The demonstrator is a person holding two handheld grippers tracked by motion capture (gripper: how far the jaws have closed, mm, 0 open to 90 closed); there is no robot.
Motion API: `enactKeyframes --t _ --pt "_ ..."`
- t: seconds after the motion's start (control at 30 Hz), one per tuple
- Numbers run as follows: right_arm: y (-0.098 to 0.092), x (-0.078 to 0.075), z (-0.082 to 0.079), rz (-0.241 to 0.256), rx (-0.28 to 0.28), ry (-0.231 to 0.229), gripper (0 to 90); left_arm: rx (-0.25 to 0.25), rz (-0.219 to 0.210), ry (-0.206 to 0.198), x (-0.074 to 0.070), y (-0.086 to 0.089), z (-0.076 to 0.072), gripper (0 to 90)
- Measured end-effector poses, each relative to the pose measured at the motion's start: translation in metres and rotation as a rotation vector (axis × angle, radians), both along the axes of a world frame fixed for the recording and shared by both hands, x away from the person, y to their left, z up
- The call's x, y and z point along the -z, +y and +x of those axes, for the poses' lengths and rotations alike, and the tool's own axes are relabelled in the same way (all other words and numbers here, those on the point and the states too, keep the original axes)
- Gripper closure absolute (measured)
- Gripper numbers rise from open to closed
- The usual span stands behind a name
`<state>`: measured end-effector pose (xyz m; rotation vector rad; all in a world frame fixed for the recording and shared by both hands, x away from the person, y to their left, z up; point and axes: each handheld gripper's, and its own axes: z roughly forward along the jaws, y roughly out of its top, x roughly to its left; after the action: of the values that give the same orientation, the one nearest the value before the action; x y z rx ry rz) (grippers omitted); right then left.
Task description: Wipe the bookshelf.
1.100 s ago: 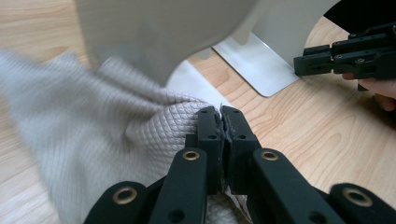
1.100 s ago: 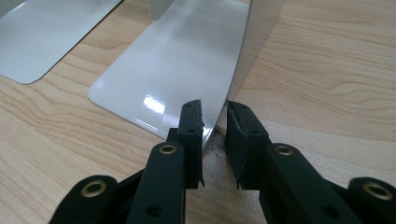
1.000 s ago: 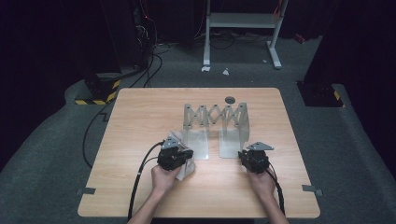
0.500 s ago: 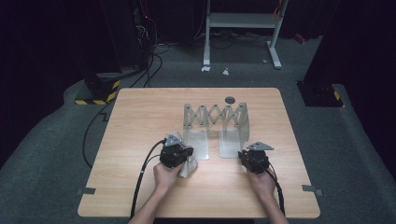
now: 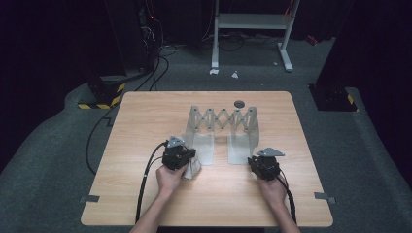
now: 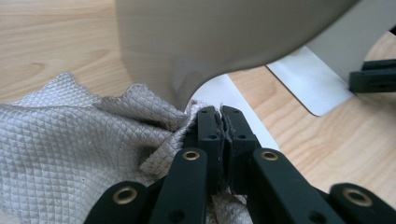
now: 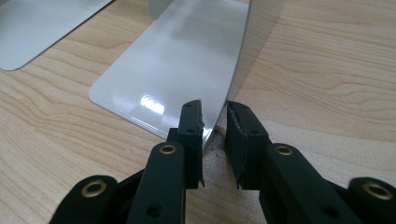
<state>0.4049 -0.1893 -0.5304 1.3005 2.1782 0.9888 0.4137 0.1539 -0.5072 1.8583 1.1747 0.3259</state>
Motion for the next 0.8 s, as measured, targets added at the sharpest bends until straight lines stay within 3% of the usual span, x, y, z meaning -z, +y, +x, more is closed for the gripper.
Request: enactKeyframes --t 0.23,0.47,0.67,0.8 --pt "0.000 0.000 0.000 0.002 0.001 0.002 76.2 -0.040 -0.007 0.006 0.001 0.012 0.005 86.8" --pt "0.000 0.000 0.000 0.000 0.002 0.000 76.2 0.034 0.061 -0.019 0.000 -0.011 -0.008 86.8" --pt "0.000 0.000 0.000 0.000 0.000 0.000 76.2 0.069 0.044 -0.025 -0.001 -0.027 -0.011 86.8" --pt "0.000 0.000 0.000 -0.001 -0.001 -0.001 76.2 0.094 0.055 -0.051 -0.005 -0.035 -0.017 86.8"
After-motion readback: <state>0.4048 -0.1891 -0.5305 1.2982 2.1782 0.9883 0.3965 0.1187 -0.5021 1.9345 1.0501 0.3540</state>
